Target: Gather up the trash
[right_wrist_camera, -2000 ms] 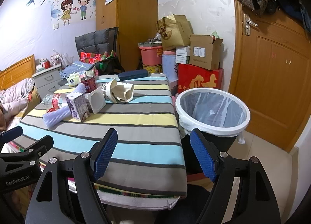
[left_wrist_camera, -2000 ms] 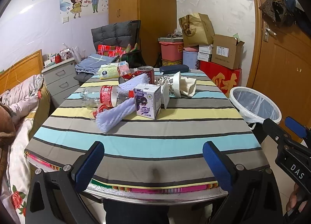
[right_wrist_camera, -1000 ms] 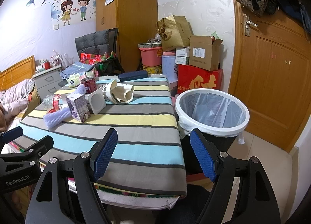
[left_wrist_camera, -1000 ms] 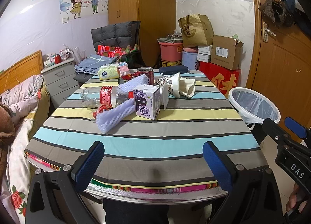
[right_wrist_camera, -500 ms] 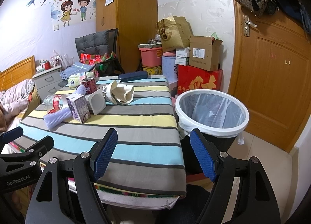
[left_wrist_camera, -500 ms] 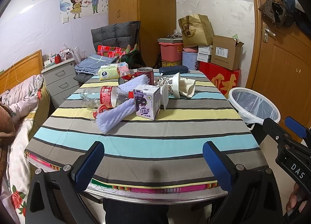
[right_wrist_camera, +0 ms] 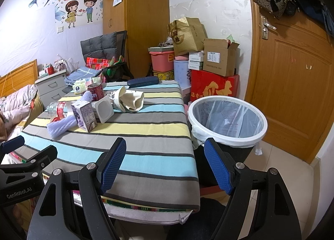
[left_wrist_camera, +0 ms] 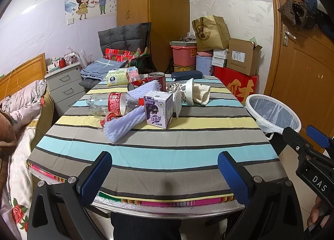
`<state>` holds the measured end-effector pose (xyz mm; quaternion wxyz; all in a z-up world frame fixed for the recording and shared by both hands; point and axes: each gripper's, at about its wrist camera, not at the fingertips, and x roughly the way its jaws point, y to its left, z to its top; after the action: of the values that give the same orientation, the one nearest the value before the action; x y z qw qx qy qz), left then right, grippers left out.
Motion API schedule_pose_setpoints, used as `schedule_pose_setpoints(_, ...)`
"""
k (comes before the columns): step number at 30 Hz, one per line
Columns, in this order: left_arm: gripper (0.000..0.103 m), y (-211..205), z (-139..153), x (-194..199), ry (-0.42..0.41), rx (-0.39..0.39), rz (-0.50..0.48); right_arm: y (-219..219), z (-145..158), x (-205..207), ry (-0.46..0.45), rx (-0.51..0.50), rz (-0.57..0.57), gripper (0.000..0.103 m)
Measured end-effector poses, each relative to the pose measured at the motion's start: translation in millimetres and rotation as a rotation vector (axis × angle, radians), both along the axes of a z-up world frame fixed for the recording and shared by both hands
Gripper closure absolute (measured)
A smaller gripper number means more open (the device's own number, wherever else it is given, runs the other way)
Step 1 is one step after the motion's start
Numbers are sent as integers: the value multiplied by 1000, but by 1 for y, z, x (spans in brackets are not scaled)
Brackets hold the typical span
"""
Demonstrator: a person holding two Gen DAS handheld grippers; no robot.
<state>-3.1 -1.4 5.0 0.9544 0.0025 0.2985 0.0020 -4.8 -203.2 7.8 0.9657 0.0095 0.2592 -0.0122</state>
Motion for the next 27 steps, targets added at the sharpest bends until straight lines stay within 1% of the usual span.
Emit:
schedule_pose_setpoints(10, 0, 1, 1, -1, 3, -3, 2, -1, 1, 1, 1, 2, 2, 24)
schedule_pose_setpoints(15, 0, 16, 2, 6, 17, -9, 14, 2, -1, 10, 9, 9, 18, 24)
schedule_pose_setpoints(18, 0, 32, 1, 14, 31, -2, 38, 8, -3, 22, 17, 26, 53, 24)
schedule_pose_setpoints(19, 0, 40, 1, 17, 30, -5, 60, 10, -3, 26, 13, 40, 73, 24)
schedule_pose_setpoints(21, 0, 53, 4, 22, 22, -13, 69, 17, -5, 35, 32, 50, 96, 24)
schedule_pose_setpoints(23, 0, 68, 4, 29, 21, -17, 90, 25, -5, 42, 20, 69, 144, 24)
schedule_pose_setpoints(25, 0, 82, 4, 38, 32, -32, 109, 37, -7, 49, 34, 62, 164, 24)
schedule_pose_setpoints(27, 0, 95, 3, 48, 30, -41, 115, 49, -7, 58, 22, 69, 217, 24)
